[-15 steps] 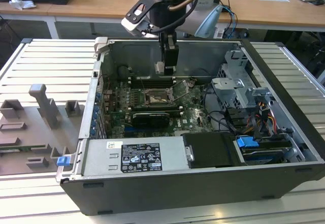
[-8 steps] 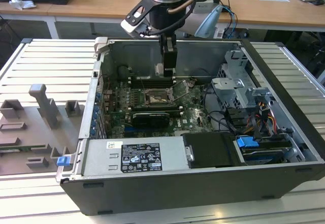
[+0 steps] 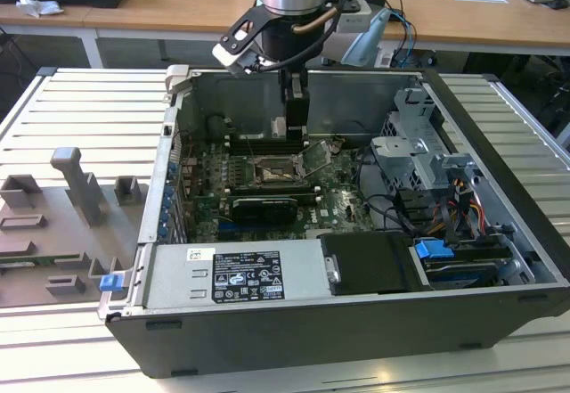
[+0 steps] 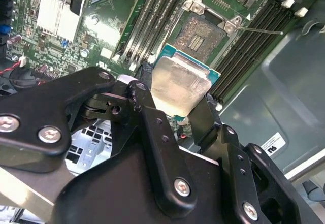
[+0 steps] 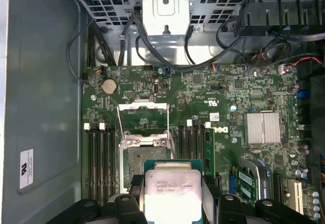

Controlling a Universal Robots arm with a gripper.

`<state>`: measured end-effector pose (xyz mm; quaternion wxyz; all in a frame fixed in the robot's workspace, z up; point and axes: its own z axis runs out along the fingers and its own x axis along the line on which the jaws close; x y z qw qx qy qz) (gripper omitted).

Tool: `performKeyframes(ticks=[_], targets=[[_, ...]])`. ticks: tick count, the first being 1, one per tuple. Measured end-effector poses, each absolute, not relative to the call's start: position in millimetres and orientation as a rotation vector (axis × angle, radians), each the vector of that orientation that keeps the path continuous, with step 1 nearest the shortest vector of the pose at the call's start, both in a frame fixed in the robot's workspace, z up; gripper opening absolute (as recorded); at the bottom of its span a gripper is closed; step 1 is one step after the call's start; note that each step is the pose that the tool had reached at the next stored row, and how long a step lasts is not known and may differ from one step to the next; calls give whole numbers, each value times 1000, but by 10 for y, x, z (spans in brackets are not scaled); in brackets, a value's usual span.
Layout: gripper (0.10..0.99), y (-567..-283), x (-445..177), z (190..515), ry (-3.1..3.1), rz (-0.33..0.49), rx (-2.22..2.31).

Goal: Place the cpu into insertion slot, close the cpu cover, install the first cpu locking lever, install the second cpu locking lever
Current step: 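Place the cpu into insertion slot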

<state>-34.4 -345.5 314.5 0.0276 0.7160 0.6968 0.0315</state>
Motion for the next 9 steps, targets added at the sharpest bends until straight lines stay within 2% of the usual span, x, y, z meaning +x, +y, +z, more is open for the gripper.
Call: performKeyframes(ticks=[9], targets=[[537, -3455, -344, 3108, 2152, 97, 2211]])
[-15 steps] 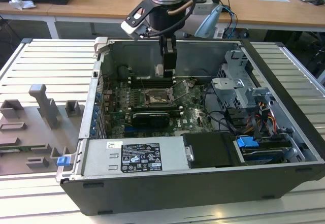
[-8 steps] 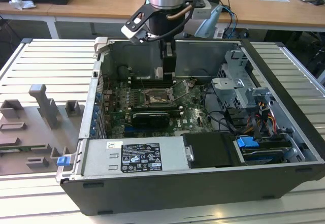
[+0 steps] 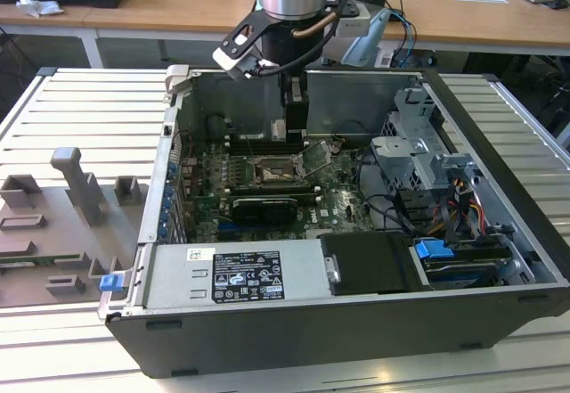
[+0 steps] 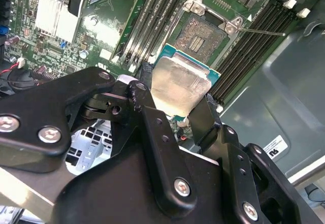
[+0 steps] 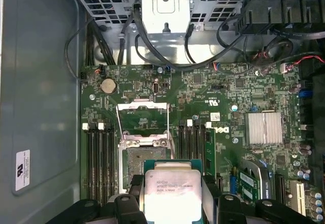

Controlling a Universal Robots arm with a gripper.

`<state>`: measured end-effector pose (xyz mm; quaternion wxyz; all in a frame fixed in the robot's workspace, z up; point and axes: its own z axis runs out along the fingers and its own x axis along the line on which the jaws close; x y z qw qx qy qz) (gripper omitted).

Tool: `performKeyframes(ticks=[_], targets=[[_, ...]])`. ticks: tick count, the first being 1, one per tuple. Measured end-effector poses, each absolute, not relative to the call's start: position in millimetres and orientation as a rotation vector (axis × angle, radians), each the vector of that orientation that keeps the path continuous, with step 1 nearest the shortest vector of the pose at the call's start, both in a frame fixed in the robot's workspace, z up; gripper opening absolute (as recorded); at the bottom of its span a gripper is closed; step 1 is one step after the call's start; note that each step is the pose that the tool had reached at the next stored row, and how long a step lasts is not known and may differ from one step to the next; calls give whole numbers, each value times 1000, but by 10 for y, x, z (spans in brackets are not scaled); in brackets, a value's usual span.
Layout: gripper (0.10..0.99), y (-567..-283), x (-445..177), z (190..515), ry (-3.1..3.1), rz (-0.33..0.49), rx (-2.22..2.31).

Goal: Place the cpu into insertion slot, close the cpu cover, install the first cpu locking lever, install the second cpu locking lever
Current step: 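Place the cpu into insertion slot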

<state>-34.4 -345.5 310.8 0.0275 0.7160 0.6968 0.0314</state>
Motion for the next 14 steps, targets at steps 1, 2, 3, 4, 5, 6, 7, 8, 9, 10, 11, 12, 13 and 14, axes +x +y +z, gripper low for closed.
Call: performKeyframes(ticks=[1, 2, 3, 4, 5, 6, 7, 8, 9, 10, 11, 12, 13, 14], targets=[[537, -3455, -344, 3107, 2152, 97, 2211], [537, -3455, -344, 3104, 2152, 97, 2211], [537, -3455, -344, 3103, 2152, 97, 2211], [537, -3455, -344, 3102, 2151, 97, 2211], [537, -3455, -344, 3096, 2152, 98, 2211], [537, -3455, -344, 3090, 2152, 97, 2211], [537, -3455, -344, 3085, 2152, 97, 2211], [537, -3455, -344, 3082, 2152, 97, 2211], [537, -3455, -344, 3077, 2152, 97, 2211], [537, -3455, -344, 3073, 2152, 97, 2211], [537, -3455, -344, 3069, 2152, 97, 2211], [537, -3455, -344, 3063, 2152, 97, 2211], [537, -3455, -344, 3054, 2152, 97, 2211], [537, -3455, -344, 3046, 2152, 97, 2211]])
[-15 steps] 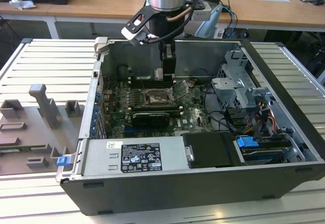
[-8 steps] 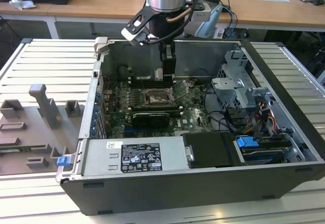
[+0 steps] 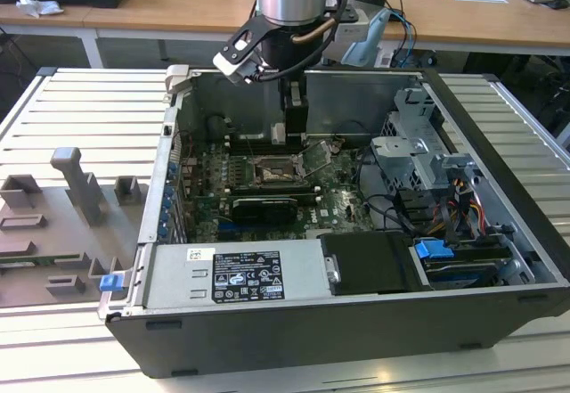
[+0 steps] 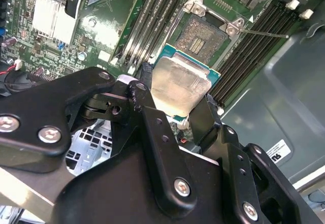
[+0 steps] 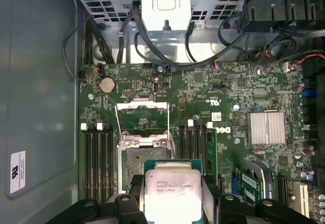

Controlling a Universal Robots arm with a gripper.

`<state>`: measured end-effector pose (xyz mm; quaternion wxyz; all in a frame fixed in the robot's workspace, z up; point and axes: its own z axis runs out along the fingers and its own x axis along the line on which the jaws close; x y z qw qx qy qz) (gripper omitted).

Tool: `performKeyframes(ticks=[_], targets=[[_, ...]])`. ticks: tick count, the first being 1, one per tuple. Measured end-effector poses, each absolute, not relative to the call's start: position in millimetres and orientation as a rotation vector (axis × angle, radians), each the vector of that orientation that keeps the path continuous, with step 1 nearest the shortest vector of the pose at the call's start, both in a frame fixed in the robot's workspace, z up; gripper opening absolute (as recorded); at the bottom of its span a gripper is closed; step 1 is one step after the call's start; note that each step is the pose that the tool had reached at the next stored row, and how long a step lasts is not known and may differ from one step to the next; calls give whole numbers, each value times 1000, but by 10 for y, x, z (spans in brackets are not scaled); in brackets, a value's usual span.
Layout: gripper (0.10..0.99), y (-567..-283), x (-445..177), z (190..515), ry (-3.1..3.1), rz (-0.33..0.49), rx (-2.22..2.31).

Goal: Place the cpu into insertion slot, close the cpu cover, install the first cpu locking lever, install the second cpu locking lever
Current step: 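Place the cpu into insertion slot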

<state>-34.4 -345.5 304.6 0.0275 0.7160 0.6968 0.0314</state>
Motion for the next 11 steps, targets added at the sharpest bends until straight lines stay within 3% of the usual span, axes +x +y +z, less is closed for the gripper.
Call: performKeyframes(ticks=[11], targets=[[537, -3434, -344, 2868, 2179, 103, 2189]])
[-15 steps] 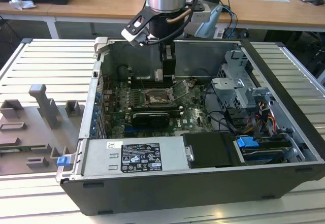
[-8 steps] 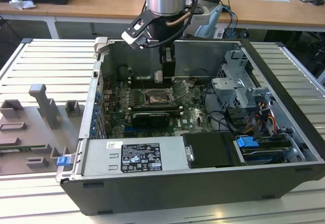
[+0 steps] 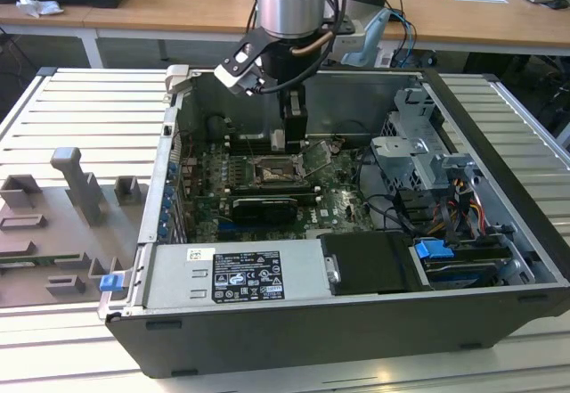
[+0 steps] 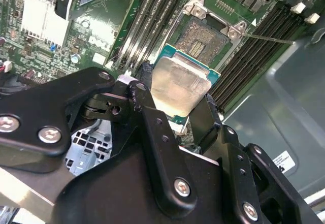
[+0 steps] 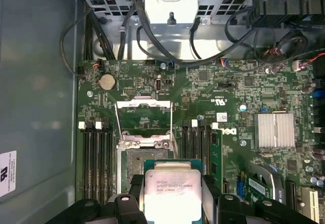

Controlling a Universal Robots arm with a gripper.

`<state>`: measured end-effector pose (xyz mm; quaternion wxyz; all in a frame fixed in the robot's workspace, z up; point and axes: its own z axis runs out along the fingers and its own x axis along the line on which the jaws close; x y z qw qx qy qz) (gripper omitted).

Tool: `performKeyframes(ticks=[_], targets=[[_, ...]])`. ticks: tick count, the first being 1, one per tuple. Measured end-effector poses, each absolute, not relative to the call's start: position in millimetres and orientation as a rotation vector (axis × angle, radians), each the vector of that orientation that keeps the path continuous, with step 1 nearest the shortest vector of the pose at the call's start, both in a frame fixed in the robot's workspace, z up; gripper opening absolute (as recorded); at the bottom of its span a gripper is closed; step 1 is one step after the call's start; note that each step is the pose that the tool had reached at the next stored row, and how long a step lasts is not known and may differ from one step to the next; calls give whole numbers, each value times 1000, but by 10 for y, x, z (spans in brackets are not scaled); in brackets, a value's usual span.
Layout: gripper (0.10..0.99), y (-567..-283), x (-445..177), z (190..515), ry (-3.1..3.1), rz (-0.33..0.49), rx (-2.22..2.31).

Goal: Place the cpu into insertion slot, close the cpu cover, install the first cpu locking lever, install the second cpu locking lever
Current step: 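Place the cpu into insertion slot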

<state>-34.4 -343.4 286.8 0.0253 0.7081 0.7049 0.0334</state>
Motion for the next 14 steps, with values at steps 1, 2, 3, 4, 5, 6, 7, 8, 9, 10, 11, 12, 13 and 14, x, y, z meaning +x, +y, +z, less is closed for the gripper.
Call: performKeyframes(ticks=[1, 2, 3, 4, 5, 6, 7, 8, 9, 10, 11, 12, 13, 14], targets=[[537, -3427, -344, 2852, 2180, 103, 2188], [537, -3406, -344, 2807, 2186, 103, 2183], [537, -3398, -344, 2786, 2191, 104, 2178], [537, -3395, -344, 2768, 2194, 104, 2175], [537, -3392, -343, 2738, 2197, 104, 2172], [537, -3389, -344, 2720, 2197, 104, 2173], [537, -3384, -345, 2710, 2197, 104, 2173], [537, -3363, -347, 2649, 2196, 104, 2173], [537, -3361, -348, 2631, 2196, 104, 2173], [537, -3359, -350, 2608, 2196, 104, 2173], [537, -3356, -354, 2581, 2196, 104, 2173], [537, -3355, -356, 2561, 2196, 104, 2174], [537, -3353, -356, 2540, 2196, 104, 2173], [537, -3352, -356, 2528, 2196, 104, 2173]])
